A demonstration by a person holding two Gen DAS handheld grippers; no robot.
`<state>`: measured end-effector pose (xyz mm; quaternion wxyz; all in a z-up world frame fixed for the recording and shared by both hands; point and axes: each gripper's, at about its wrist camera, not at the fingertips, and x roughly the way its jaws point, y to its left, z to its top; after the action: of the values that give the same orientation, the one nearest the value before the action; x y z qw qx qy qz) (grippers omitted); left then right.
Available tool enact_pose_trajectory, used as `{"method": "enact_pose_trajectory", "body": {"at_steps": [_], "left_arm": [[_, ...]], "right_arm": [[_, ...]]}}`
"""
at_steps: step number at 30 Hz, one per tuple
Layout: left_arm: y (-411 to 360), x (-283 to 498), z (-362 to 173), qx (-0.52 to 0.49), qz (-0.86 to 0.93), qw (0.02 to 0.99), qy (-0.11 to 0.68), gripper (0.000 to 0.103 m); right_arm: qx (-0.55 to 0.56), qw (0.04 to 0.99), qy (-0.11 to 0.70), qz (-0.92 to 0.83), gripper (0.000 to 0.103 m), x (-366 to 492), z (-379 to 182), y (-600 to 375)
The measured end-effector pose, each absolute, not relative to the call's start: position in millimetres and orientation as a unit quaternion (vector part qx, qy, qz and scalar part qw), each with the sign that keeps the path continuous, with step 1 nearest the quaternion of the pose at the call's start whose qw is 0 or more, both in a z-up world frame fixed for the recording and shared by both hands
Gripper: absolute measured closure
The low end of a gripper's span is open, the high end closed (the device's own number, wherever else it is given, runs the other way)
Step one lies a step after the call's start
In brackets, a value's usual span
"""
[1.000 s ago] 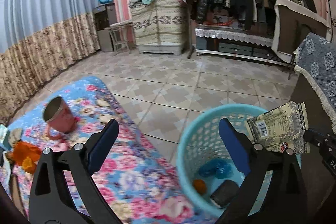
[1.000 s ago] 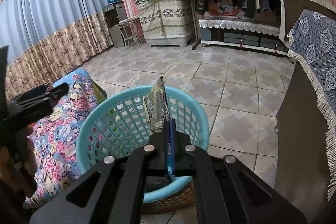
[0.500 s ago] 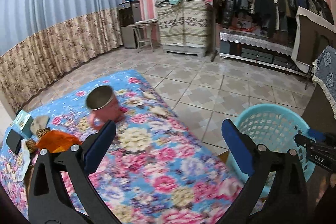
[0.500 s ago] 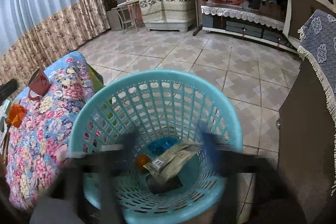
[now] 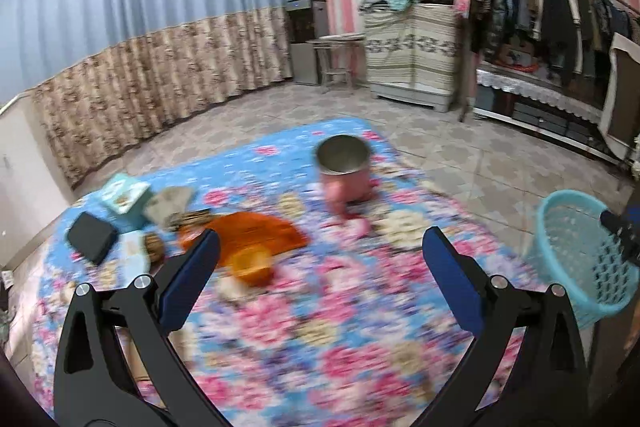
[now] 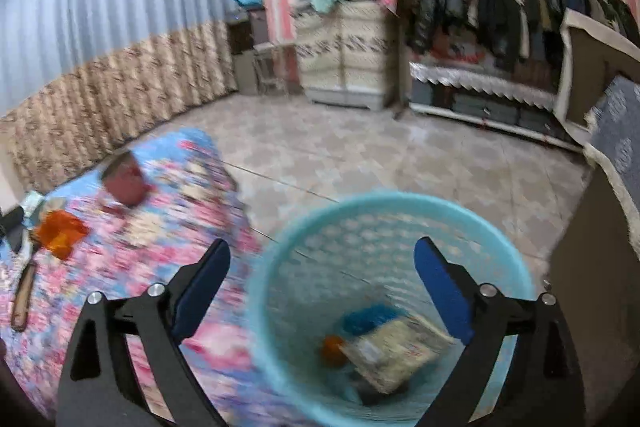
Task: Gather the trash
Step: 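Move both tools back over the bed toward the remaining items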
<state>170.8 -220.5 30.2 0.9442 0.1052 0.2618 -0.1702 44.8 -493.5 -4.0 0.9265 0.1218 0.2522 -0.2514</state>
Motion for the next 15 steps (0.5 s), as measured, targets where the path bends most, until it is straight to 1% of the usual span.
{"method": "enact_pose_trajectory", "body": {"at_steps": [6, 9, 15], "left_arm": [[-155, 176, 28, 0.113, -0.115, 0.955, 0.249, 0.005], [-117, 188, 25, 0.108, -0.097, 0.953, 0.266, 0.005], [-48, 219, 9, 0.065, -0.063, 0.951, 0.295, 0.005]], "right_arm": [[0.111, 0.953, 0.219, -0.176, 0.010, 88, 8, -419], [0.099, 0.956, 0.228, -0.153, 0.010, 107, 7, -391], [0.052, 0.960, 0.252, -0.113, 0.010, 143, 11, -337]]}}
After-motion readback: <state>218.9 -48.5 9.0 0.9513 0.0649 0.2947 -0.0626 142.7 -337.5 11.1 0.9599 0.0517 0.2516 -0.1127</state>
